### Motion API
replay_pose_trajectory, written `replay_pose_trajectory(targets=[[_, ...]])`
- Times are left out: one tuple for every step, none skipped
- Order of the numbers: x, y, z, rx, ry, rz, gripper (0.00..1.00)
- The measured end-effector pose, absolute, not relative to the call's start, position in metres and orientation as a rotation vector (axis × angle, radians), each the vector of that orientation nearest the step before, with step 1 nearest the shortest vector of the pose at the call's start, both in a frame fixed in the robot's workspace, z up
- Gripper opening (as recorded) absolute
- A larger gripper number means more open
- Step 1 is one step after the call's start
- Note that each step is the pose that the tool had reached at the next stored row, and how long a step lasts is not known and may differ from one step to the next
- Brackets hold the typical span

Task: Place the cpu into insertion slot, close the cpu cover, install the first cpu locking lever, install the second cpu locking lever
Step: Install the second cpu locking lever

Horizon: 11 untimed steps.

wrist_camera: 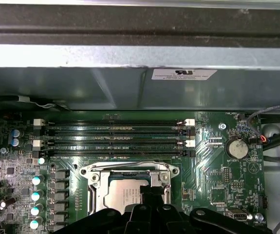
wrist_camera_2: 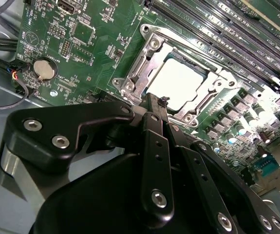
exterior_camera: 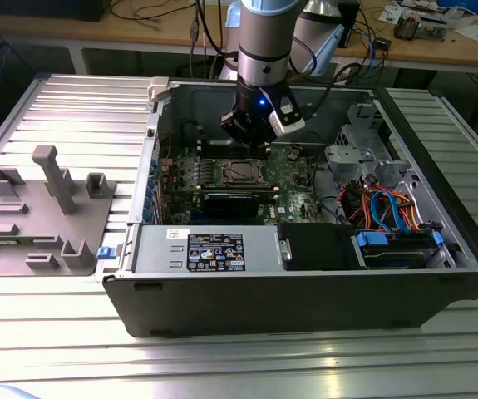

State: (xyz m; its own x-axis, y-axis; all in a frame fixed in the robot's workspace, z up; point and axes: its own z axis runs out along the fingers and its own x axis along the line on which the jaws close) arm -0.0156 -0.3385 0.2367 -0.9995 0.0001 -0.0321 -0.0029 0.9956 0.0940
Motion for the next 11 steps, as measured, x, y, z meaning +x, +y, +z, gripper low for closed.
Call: replay_pose_trajectory(targets=[[-0.0156, -0.3384, 0.237, -0.002, 3.106, 0.146, 0.11], [-0.0156, -0.3384, 0.2372, -0.002, 3.106, 0.146, 0.11], [-0.0156, -0.3384, 0.2375, -0.002, 3.106, 0.146, 0.11], [-0.0156, -0.3384, 0.2378, -0.002, 3.106, 0.146, 0.11], [-0.0156, -0.3384, 0.2381, -0.002, 3.106, 0.146, 0.11], [-0.0156, -0.3384, 0.2384, -0.002, 3.106, 0.146, 0.11], [-0.0156, -0.3384, 0.2388, -0.002, 3.106, 0.147, 0.11], [-0.0156, -0.3384, 0.2388, -0.002, 3.106, 0.147, 0.11], [-0.0156, -0.3384, 0.2388, -0.002, 3.106, 0.147, 0.11], [-0.0156, -0.3385, 0.2389, -0.002, 3.106, 0.146, 0.11], [-0.0156, -0.3387, 0.239, -0.002, 3.106, 0.146, 0.11]])
